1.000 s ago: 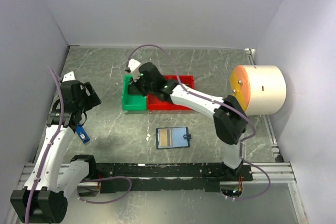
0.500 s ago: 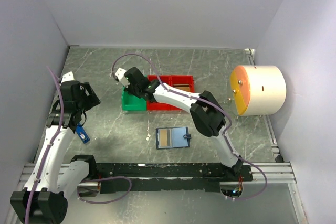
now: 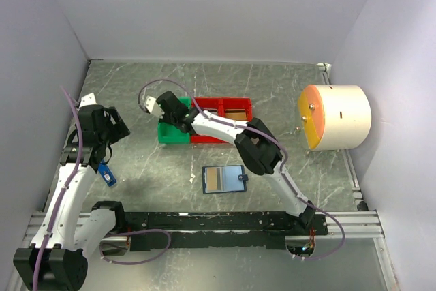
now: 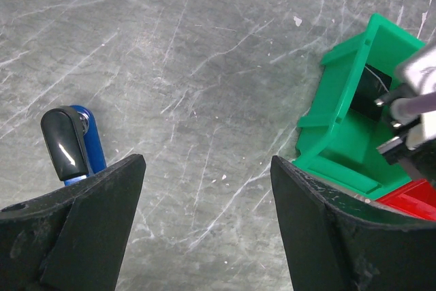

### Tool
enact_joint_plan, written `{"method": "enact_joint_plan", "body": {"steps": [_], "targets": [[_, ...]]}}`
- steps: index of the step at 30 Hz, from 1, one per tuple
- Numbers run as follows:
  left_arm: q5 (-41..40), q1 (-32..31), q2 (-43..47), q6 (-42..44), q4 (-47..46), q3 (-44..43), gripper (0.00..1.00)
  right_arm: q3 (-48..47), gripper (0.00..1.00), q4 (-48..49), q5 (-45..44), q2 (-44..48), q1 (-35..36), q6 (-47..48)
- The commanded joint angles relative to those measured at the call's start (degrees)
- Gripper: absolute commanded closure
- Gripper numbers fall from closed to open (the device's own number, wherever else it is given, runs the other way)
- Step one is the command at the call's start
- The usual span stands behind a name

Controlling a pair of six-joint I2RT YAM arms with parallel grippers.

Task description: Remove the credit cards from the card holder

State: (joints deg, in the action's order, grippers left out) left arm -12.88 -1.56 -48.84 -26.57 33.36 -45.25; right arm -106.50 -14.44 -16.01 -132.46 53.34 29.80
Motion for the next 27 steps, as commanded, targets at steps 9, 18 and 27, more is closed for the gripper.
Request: {"method": "enact_joint_plan", "body": {"steps": [9, 18, 27], "targets": [[0.8, 0.4, -1.1, 0.8, -1.6, -0.2, 0.15, -2.1, 0.93, 2.5, -3.4, -5.2, 0.2, 7.2], [1.1, 0.4, -0.9, 0.9, -1.8, 0.0, 0.15, -1.5, 0.88, 0.6, -2.2, -5.4, 0.2, 8.2], [1.6, 0.4, -1.5, 1.2, -1.7, -0.1, 0.16, -1.1, 0.75, -0.2, -1.7, -5.3, 0.2, 9.1]]}}
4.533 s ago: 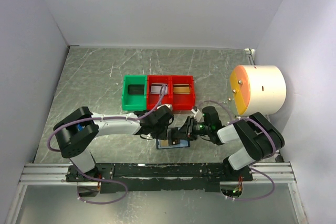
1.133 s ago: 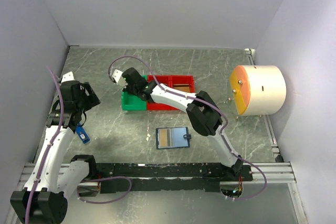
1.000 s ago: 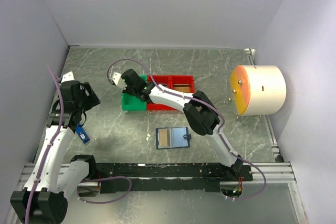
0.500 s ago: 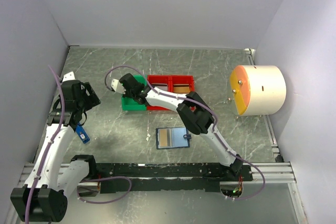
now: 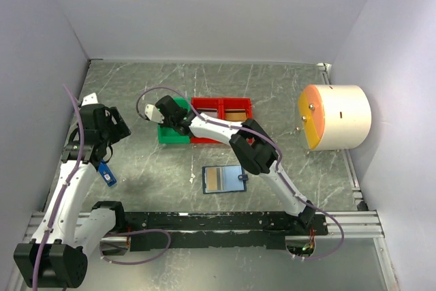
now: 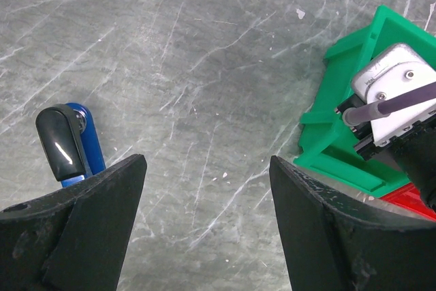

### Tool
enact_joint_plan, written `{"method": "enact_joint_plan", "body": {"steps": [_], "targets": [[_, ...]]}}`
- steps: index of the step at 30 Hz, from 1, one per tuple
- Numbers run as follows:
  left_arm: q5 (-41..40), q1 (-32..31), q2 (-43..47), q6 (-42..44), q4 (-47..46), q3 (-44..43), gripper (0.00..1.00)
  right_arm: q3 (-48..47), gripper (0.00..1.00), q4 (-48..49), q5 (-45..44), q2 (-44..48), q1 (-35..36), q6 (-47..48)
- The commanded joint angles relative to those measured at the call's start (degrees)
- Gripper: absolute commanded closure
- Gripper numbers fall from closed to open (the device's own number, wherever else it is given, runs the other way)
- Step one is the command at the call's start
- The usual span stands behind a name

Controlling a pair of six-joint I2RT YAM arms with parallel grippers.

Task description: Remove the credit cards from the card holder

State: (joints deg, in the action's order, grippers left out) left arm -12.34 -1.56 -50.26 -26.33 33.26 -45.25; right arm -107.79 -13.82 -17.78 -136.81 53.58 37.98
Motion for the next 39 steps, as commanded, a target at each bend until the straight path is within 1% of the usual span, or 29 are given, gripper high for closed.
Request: {"method": "enact_joint_plan", "body": {"steps": [1, 12, 15, 23, 25, 26, 34, 39], "targets": [[1.1, 0.4, -0.1, 0.9, -1.7, -0.1, 0.16, 0.2, 0.74, -0.9, -0.1, -0.9, 0.0, 1.0], [1.5, 0.4, -0.4, 1.1, -1.6, -0.1, 0.16, -0.1, 0.64, -2.3, -1.1, -1.2, -0.1, 1.1], [1.7, 0.4, -0.6, 1.1, -1.6, -0.1, 0.16, -0.4, 0.6, -2.3, -1.2, -1.5, -0.1, 0.8], [2.1, 0.4, -0.7, 1.3, -1.6, -0.1, 0.16, -1.3, 0.54, -3.3, -1.5, -2.1, -0.3, -0.2], [2.1, 0.4, -0.8, 1.3, -1.7, -0.1, 0.17, -1.6, 0.46, -3.6, -1.0, -1.9, -0.4, -0.3], [2.3, 0.4, -0.8, 1.3, -1.7, 0.0, 0.17, -1.9, 0.45, -3.8, -0.7, -1.8, -0.4, -0.4], [2.4, 0.4, -0.8, 1.4, -1.6, 0.0, 0.17, -3.7, 0.42, -4.3, 0.4, -1.0, -0.8, -1.1], [2.5, 0.4, -0.7, 1.4, -1.5, -0.1, 0.17, -3.4, 0.41, -3.7, 2.2, 2.7, -0.8, -4.4]]}}
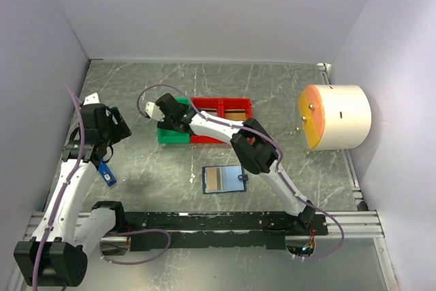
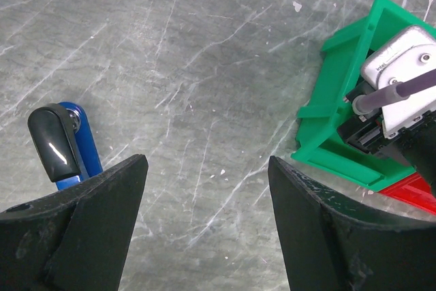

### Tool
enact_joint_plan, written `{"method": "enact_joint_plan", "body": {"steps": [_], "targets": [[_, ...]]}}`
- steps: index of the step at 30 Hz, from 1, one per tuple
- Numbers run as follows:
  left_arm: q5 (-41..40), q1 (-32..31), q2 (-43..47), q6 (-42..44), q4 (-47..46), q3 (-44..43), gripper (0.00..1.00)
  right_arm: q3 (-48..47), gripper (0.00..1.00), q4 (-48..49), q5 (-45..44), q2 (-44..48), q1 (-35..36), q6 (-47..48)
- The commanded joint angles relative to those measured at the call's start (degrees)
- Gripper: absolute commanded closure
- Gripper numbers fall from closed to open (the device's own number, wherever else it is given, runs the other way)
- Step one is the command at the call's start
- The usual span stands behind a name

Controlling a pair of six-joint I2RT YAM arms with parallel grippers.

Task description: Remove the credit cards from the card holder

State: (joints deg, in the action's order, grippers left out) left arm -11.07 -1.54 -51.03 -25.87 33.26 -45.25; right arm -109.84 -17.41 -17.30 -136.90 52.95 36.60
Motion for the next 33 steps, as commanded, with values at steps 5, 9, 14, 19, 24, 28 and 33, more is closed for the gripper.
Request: {"method": "enact_joint_plan", "body": {"steps": [5, 9, 14, 19, 24, 28, 33], "targets": [[1.2, 0.4, 0.4, 0.9, -1.4, 0.0, 0.17, 6.1, 0.4, 5.9, 4.2, 13.1, -0.1, -12.8], [1.2, 0.4, 0.7, 0.9, -1.0, 0.0, 0.17, 19.9, 0.26, 13.5, -0.1, 25.7, -0.5, -26.3], [1.3, 0.4, 1.2, 0.9, -0.7, 0.1, 0.17, 34.6, 0.24, 15.2, -2.2, 37.2, -1.5, -45.3], [0.9, 0.4, 1.8, 0.6, -0.3, 0.3, 0.17, 45.4, 0.32, 9.9, -4.9, 46.2, -1.5, -62.1], [0.9, 0.4, 2.1, 0.6, -0.6, 0.3, 0.17, 54.7, 0.34, 7.0, -4.7, 55.2, -1.5, -72.7], [1.0, 0.4, 1.5, 0.6, -0.4, 0.3, 0.17, 62.8, 0.34, 8.8, -2.6, 63.1, -1.5, -78.7], [0.0, 0.4, 1.3, 0.4, 0.0, 0.0, 0.17, 68.8, 0.35, 11.4, 3.4, 66.6, -1.5, -84.6]]}}
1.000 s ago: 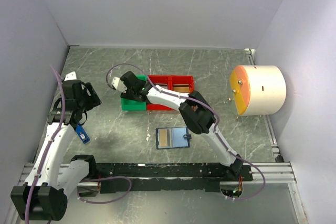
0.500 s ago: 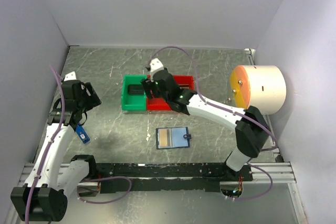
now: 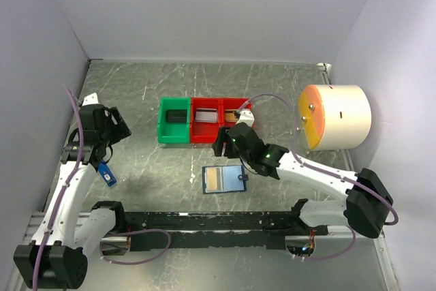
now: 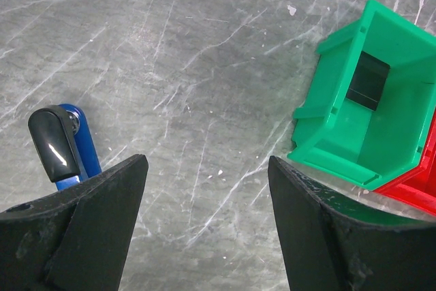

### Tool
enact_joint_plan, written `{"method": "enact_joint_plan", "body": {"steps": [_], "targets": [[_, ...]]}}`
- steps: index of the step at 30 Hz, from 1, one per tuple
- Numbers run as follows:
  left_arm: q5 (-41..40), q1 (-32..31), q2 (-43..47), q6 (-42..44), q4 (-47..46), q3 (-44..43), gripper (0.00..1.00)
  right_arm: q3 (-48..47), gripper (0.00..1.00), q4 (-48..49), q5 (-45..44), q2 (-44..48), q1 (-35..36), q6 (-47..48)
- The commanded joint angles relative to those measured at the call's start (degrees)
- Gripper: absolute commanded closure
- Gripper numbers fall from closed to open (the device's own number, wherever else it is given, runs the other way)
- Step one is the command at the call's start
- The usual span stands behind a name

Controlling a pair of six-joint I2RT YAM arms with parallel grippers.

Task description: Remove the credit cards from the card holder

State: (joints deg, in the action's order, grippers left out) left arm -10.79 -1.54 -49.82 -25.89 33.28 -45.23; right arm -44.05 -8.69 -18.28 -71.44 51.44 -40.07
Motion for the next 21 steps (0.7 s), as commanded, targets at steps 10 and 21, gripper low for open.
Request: {"method": "enact_joint_plan", "body": {"steps": [10, 21], "targets": [[-1.4, 0.4, 1.4, 0.2, 0.9, -0.1, 0.11, -1.2, 0.24, -3.5, 6.2, -6.4, 4.2, -7.9], [-0.6, 0.4, 0.0, 0.1, 0.9, -0.1, 0.11, -6.5, 0.29, -11.1, -0.7, -14.6, 10.2, -9.1]]}}
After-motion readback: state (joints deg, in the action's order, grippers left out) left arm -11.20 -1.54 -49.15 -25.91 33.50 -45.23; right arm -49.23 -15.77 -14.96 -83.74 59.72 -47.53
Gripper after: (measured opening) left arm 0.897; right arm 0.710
